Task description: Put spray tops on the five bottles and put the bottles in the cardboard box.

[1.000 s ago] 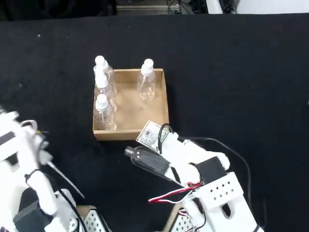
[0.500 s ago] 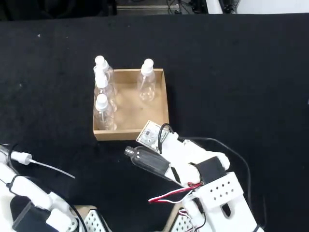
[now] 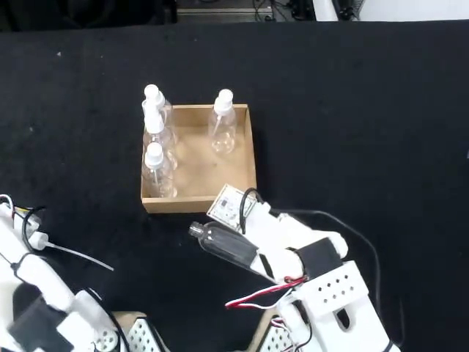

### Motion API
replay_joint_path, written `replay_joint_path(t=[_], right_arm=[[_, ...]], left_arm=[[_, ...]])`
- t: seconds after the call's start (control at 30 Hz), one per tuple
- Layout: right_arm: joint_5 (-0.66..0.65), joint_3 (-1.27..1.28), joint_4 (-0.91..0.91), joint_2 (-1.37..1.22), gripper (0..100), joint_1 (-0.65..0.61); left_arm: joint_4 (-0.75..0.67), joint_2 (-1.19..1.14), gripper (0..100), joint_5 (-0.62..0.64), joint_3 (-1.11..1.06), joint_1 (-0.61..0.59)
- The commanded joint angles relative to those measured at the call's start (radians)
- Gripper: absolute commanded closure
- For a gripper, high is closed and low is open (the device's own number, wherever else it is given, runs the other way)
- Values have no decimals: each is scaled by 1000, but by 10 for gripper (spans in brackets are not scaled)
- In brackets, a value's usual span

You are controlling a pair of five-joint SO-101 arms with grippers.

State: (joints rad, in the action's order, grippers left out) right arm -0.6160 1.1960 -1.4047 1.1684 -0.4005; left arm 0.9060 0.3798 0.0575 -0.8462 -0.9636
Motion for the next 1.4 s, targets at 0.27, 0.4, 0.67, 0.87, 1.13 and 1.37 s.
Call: replay_joint_path(t=[0.27, 0.4, 0.67, 0.87, 1.13, 1.37], right_arm=[[8, -8, 34, -7, 702, -12], [8, -8, 34, -7, 702, -12], [8, -8, 34, -7, 702, -12], [8, -8, 34, -7, 702, -12], [8, -8, 34, -7, 701, -12], [8, -8, 34, -7, 701, -12]], left_arm=[[-51, -172, 792, 55, 44, 24], [-68, -178, 795, 55, 45, 25], [-83, -178, 952, 49, 2, 84], [-5, -172, 966, 49, 59, 105], [104, -203, 966, -114, 325, 47], [74, -390, 934, -186, 372, -48]])
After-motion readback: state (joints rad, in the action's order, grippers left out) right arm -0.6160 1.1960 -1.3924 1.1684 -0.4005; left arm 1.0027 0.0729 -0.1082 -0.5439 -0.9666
